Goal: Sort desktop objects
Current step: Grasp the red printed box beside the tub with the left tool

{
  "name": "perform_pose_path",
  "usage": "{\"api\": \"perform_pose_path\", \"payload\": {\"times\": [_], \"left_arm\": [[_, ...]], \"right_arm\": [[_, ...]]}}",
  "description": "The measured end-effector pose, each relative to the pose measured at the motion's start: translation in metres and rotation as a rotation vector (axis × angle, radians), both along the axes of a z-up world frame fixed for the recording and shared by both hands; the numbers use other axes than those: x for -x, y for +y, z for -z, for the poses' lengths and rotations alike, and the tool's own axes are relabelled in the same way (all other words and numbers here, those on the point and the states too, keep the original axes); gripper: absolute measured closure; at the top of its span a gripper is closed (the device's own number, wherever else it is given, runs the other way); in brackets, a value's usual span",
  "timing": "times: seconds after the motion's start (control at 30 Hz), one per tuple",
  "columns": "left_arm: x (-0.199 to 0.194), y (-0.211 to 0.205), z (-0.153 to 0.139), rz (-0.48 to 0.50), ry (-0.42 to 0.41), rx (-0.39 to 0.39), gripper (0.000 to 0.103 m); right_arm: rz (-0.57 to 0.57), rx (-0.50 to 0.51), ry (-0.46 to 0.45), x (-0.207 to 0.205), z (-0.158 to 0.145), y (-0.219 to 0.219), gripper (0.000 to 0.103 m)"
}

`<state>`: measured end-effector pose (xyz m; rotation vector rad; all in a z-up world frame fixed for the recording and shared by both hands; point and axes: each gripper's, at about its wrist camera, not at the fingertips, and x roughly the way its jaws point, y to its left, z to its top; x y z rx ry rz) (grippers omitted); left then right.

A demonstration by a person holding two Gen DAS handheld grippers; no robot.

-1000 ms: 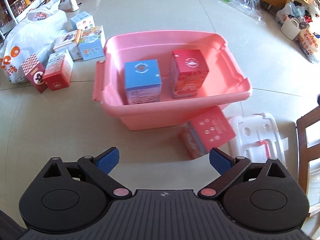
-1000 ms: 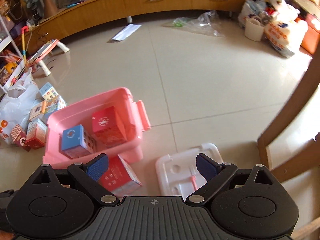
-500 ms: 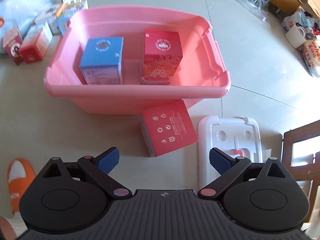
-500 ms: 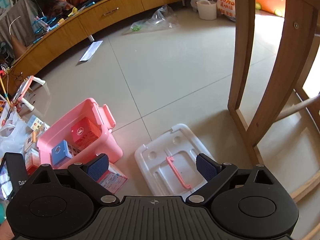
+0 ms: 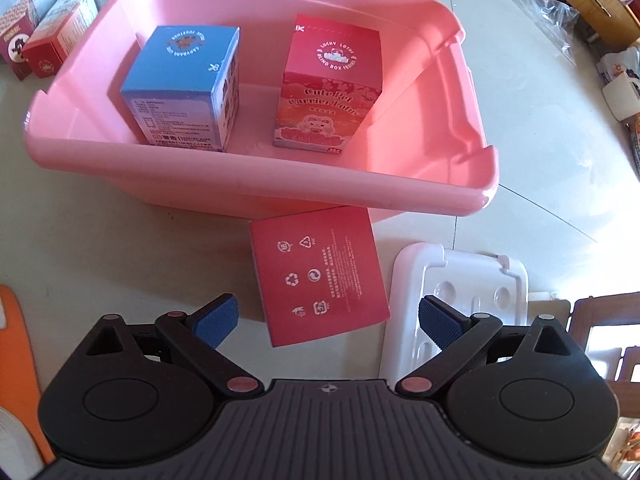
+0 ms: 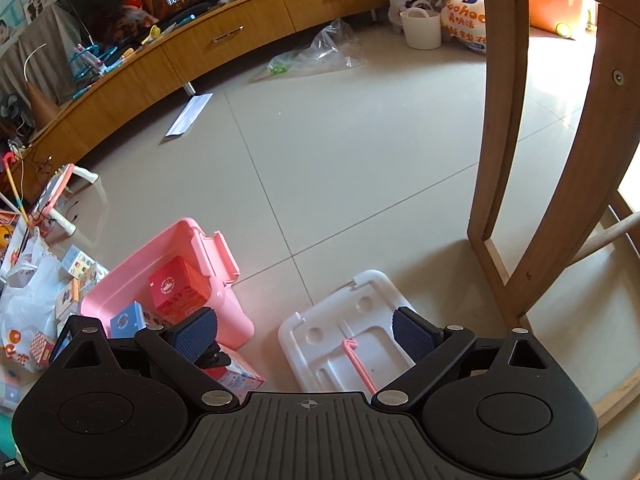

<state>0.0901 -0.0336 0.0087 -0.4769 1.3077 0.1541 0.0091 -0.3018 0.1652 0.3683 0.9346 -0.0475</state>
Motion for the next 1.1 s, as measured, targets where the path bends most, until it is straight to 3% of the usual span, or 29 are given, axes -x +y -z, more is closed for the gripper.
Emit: {"api": "perform_pose_path", "payload": {"times": [0.17, 0.27, 0.33, 0.73, 0.93, 1.1], "left_arm": [[-0.005, -0.004, 0.01, -0.004, 0.026, -0.038, 0.004], [-0.006, -0.01, 0.016, 0.025, 0.041, -0.074, 0.02], [-0.006, -0.012, 0.02, 0.03, 0.053, -0.068, 0.025], [-0.002, -0.018, 0.017, 0.11, 0.083, -0.107, 0.028], [0.012, -0.02, -0.002, 0.195, 0.065, -0.164, 0.029], [0.024, -0.021, -0.025, 0.268, 0.065, -0.15, 0.029]], "right_arm": [[0.012, -0.007, 0.009, -0.003, 0.004, -0.003, 0.01], [0.015, -0.014, 0.014, -0.005, 0.008, -0.003, 0.009], [0.011, -0.015, 0.017, -0.006, 0.009, -0.002, 0.01], [0.011, -0.025, 0.018, -0.006, 0.008, 0.001, 0.008], [-0.011, -0.028, 0.01, -0.006, 0.004, 0.009, 0.008], [-0.037, -0.022, 0.035, -0.007, 0.009, 0.018, 0.008]]}}
